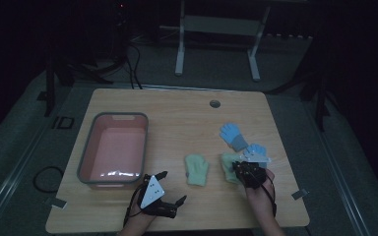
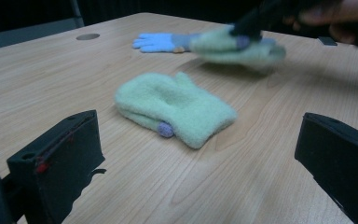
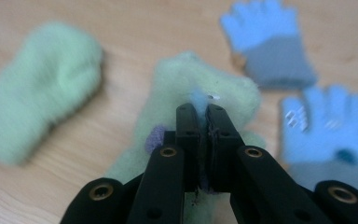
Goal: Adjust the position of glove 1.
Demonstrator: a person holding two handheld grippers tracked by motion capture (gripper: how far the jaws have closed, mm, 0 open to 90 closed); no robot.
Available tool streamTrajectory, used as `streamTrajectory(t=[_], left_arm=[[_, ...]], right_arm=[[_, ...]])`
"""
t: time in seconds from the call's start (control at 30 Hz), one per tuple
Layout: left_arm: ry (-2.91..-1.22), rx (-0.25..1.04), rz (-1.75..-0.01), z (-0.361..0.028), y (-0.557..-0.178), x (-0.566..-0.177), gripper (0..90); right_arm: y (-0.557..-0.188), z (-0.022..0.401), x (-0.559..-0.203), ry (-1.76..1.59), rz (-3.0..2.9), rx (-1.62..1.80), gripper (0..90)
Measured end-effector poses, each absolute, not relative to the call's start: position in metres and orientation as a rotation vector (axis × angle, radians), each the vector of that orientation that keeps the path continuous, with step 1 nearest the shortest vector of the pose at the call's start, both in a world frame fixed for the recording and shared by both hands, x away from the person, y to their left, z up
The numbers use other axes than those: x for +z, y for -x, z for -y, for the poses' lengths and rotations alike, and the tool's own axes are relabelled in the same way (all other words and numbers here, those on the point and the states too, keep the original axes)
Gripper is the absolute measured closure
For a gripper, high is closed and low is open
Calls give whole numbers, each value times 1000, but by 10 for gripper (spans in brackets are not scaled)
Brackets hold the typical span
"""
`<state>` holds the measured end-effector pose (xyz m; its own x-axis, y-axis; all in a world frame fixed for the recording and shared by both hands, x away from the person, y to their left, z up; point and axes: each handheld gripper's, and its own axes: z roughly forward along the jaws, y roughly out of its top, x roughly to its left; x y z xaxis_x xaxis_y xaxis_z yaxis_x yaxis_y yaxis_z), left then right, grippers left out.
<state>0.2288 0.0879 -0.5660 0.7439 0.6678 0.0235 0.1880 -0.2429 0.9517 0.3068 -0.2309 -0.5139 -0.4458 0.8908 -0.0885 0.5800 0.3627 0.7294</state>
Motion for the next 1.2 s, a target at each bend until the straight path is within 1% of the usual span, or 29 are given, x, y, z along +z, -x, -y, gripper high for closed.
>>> streamTrajectory(t=[0.23, 0.33, 0.43, 0.5, 0.67, 0.87, 1.0, 1.2], left_arm=[[-1783, 507, -681, -89, -230, -566, 7], [-1785, 508, -672, -89, -230, -566, 7], [-1782, 521, -680, -89, -229, -566, 7], [-1780, 521, -684, -89, -229, -566, 7], [-1785, 524, -681, -89, -229, -566, 7], [-1783, 522, -678, -89, -229, -566, 7], [-1778, 515, -679, -89, -229, -566, 7], [-1779, 507, -674, -89, -229, -566, 7]], right_arm=[[-300, 217, -469, -1235, -2086, 936, 855], [-298, 204, -452, -1210, -2078, 967, 855], [-297, 196, -447, -1204, -2074, 991, 855], [-296, 181, -443, -1197, -2072, 1014, 855], [-293, 166, -447, -1256, -2069, 1072, 855], [-290, 144, -449, -1237, -2076, 1052, 855], [-290, 126, -458, -1209, -2103, 1018, 854], [-291, 113, -478, -1214, -2152, 975, 854]])
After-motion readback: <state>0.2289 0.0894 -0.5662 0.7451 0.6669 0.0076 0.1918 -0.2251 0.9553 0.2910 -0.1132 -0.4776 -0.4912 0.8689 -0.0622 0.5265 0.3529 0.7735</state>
